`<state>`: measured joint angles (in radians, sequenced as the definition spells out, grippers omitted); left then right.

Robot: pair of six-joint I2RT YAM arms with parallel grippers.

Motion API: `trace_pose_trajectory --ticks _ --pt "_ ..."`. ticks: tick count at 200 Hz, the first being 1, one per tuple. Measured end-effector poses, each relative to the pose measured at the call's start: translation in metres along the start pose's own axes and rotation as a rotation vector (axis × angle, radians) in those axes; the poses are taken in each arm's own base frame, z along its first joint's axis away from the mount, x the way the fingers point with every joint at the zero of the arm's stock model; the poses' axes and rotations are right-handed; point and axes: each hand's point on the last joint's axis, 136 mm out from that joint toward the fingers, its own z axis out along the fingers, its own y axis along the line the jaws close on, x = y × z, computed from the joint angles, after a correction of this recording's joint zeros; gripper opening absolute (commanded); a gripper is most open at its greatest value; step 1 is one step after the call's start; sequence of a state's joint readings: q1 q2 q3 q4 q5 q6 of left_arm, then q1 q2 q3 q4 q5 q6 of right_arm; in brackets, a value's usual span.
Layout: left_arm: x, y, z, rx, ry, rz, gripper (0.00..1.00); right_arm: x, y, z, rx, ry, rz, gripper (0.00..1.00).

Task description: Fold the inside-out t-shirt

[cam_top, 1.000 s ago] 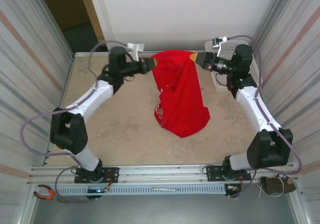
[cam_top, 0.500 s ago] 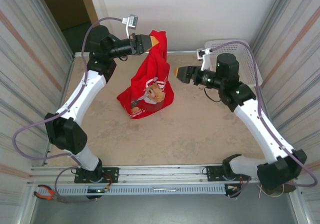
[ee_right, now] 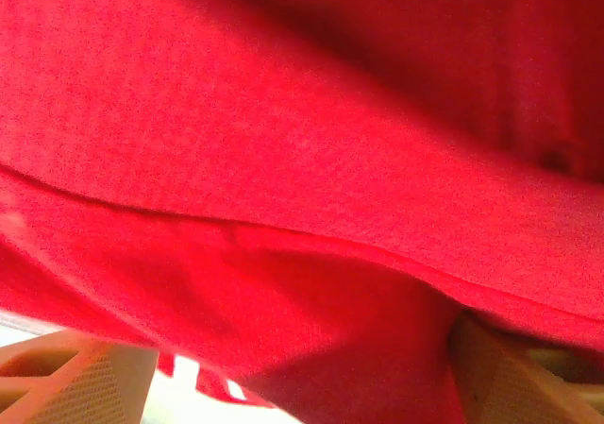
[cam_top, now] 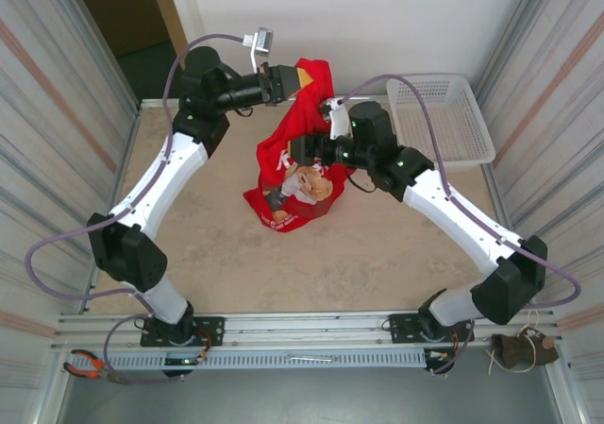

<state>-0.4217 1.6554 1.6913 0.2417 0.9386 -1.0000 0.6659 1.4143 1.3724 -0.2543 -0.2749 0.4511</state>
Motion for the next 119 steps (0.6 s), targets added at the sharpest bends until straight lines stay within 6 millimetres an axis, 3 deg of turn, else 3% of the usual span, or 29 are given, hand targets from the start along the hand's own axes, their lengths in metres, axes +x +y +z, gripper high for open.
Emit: trace_pose_trajectory --ticks 37,61,85,101,110,119 --pt "0.008 0.03 0.006 -0.098 -0.037 -0.041 0.0 -0.003 0.005 -0.001 0.075 -0.06 0.011 0.88" --pt "0.014 0.047 0.009 -0.156 -0.058 -0.065 0.0 -0.006 0.001 -0.005 0.151 -0.103 0.028 0.88" --pt "0.015 0.05 0.012 -0.178 -0.073 -0.071 0.0 -0.013 -0.011 -0.002 0.237 -0.122 0.062 0.83" --pt "0.016 0.05 0.014 -0.184 -0.081 -0.07 0.0 -0.019 -0.022 0.005 0.287 -0.138 0.082 0.66" --pt "0.016 0.049 0.015 -0.185 -0.083 -0.07 0.0 -0.018 -0.029 0.008 0.309 -0.142 0.099 0.3" --pt "0.016 0.049 0.015 -0.187 -0.087 -0.07 0.0 -0.017 -0.038 0.01 0.33 -0.14 0.116 0.03"
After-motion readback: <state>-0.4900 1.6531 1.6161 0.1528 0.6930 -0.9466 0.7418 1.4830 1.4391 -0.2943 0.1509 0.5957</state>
